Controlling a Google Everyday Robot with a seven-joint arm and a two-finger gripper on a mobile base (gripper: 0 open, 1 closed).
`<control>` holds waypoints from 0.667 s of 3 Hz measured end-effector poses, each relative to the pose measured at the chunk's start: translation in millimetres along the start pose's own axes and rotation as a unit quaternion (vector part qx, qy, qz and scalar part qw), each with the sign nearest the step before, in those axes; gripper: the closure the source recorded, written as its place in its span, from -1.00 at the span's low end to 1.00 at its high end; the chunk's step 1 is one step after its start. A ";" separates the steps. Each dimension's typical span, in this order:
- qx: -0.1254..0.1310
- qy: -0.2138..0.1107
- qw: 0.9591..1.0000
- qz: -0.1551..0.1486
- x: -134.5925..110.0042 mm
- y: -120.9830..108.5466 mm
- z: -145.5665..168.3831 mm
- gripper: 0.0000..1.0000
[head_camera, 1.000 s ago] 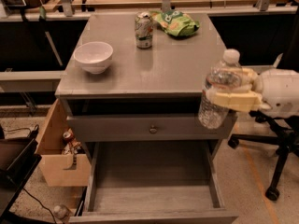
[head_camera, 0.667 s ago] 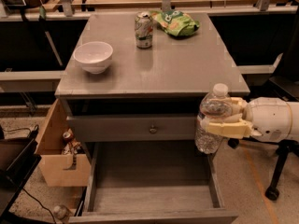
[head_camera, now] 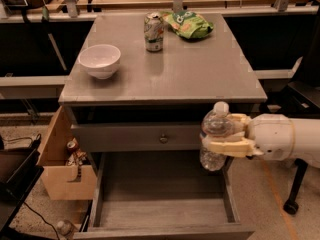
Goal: Place water bottle into middle drawer
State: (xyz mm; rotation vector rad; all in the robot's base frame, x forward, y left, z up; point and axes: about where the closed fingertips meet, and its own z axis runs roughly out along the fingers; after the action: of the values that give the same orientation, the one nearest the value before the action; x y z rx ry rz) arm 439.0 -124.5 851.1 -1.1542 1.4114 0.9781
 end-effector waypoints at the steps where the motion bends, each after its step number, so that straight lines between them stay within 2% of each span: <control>1: -0.006 -0.019 1.000 -0.009 51.6 12.2 41.2 1.00; 2: -0.028 -0.045 0.998 -0.019 99.8 17.8 90.3 1.00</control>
Offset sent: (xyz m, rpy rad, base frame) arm 0.0096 0.1329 -0.1916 0.1568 -0.0753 0.1242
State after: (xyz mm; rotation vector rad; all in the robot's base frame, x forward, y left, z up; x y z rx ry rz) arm 438.7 -48.2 738.9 -1.1585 1.2933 1.0354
